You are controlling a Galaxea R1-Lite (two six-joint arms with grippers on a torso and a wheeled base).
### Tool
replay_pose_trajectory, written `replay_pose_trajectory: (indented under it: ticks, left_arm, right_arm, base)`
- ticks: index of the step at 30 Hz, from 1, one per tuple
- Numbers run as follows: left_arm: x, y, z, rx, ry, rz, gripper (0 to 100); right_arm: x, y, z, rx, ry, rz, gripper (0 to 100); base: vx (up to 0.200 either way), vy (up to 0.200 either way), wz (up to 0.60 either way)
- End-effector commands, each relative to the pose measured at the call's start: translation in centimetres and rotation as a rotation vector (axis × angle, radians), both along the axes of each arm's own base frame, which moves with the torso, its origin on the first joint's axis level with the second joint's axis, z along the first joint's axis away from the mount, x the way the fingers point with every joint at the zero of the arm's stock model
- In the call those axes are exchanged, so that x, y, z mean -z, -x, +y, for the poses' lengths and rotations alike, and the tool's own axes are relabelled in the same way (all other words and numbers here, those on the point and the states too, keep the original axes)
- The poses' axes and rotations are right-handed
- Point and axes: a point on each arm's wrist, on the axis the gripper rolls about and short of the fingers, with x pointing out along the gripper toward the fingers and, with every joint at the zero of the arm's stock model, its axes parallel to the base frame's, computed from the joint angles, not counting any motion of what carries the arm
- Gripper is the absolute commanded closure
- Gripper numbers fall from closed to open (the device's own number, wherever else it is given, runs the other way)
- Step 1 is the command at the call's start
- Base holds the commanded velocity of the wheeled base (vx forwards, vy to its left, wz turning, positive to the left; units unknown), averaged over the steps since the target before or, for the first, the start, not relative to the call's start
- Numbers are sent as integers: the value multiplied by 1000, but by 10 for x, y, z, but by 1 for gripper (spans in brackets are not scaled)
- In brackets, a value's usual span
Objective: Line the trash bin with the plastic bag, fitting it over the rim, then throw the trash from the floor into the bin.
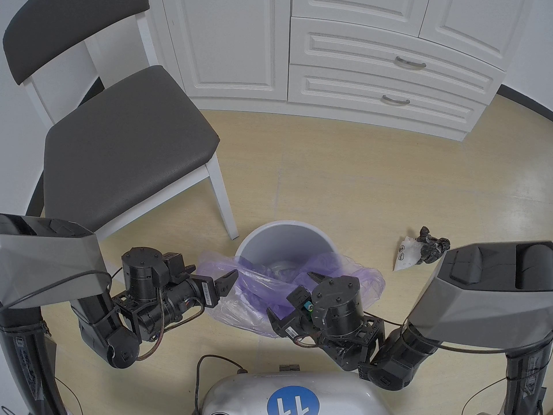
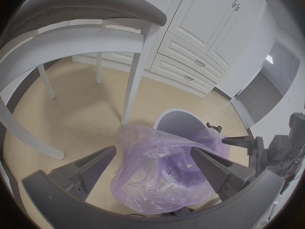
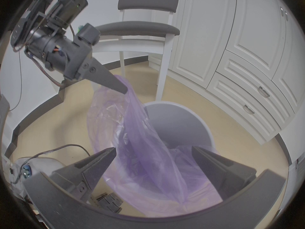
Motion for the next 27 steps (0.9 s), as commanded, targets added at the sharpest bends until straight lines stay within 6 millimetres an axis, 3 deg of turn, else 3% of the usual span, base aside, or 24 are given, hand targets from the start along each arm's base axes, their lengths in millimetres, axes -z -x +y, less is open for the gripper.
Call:
replay_pose_trajectory:
  ticks: [1,9,10,24,27]
  left_arm:
    - [-2,0,0,-1,3,-7,0]
    - [-7,2,1,-1,9,-19,0]
    - [-7,2,1,0,9,-19,0]
    - [-10,3,0,2,12,-26,0]
    - [-15,6,0,6,17,-37,0]
  right_arm:
    - [12,-14,1,23,9,3,0]
    - [16,-21,4,31,19,12,0]
    - [15,-22,5,31,16,10,100]
    - [0,-31,13,35,-32,-36,100]
    - [-10,-44,13,53,-43,-59,100]
  base:
    - [0,0,0]
    - [0,0,0]
    - [0,0,0]
    - [0,0,0]
    - [0,0,0]
